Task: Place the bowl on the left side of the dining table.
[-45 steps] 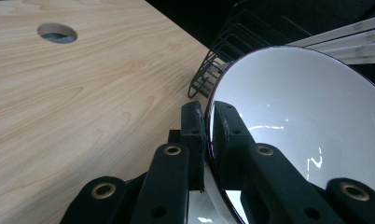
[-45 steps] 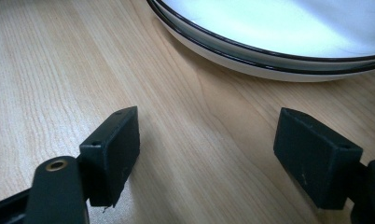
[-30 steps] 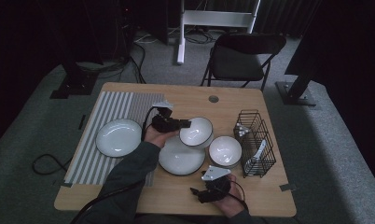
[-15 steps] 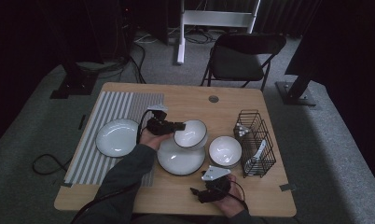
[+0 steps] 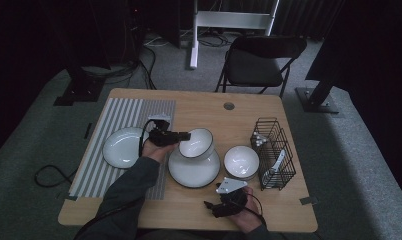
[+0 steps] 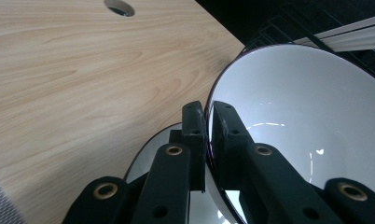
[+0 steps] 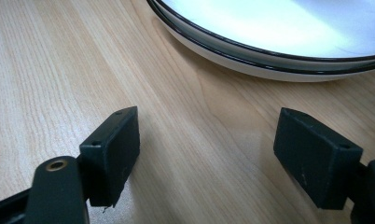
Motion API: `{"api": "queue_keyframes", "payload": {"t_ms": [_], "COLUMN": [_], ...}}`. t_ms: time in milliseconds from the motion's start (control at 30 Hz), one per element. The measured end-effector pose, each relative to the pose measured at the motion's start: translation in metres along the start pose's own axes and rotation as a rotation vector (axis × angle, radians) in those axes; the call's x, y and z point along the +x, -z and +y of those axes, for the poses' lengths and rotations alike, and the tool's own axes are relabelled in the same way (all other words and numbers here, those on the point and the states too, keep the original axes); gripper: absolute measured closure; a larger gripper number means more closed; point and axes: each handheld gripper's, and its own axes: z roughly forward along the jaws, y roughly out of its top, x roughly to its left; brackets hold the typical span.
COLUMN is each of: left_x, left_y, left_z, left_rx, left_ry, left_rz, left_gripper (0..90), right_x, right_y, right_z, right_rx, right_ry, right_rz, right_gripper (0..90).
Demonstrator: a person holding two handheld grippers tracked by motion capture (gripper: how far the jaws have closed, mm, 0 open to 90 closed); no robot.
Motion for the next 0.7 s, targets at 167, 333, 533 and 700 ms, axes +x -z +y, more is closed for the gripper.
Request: {"api": "queue_keyframes", "payload": {"t_ms": [167, 333, 533, 700], "left_x": [0.007, 0.016, 0.029, 0.041], "left_y": [0.008, 0.021, 0.04, 0.06], "left_z": [-0.006, -0.01, -0.017, -0.022], "left_rx": [-0.015, -0.029, -0.065, -0.091], "left_ry": [0.028, 0.051, 0.086, 0.115], "left_rz": [0.006, 0.025, 0.04, 0.066], "left_gripper": [85.4, 85.3, 85.3, 85.3], "right_x": [0.0, 0.0, 0.0, 0.0], "right_y": [0.0, 0.0, 0.0, 0.0], "right_z": [0.0, 0.0, 0.0, 0.0], "right_rx": [0.0, -0.001, 0.0, 0.0], "right_ry": [0.001, 0.0, 0.0, 0.001], "right_rz": [0.0, 0.0, 0.0, -0.001], "right_gripper": [22.0, 22.0, 22.1, 22.1]}}
